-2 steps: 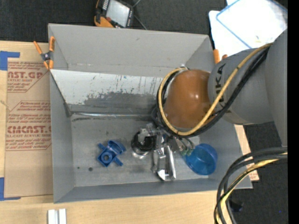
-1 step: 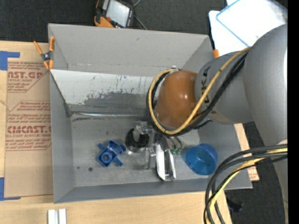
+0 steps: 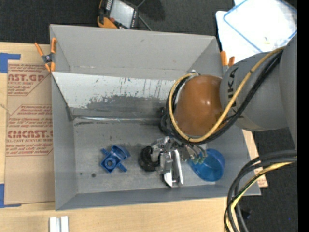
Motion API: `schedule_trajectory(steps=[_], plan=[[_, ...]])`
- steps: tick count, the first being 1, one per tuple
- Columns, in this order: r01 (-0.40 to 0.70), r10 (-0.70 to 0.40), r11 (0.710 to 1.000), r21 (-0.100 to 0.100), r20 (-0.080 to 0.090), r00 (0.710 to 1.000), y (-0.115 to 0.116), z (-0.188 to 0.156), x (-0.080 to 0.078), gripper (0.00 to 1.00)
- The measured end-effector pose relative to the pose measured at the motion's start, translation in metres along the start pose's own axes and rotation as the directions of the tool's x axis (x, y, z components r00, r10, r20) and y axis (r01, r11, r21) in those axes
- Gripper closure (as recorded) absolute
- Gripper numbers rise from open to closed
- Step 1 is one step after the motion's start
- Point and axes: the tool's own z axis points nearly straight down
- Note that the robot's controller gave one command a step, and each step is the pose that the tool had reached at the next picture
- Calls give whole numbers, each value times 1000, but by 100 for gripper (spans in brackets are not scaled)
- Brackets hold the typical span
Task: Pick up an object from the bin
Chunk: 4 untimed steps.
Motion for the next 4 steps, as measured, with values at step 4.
schedule_trajectory(steps=[4], plan=[[-30, 30, 1000, -4, 2, 1000, -9, 2, 5, 100]])
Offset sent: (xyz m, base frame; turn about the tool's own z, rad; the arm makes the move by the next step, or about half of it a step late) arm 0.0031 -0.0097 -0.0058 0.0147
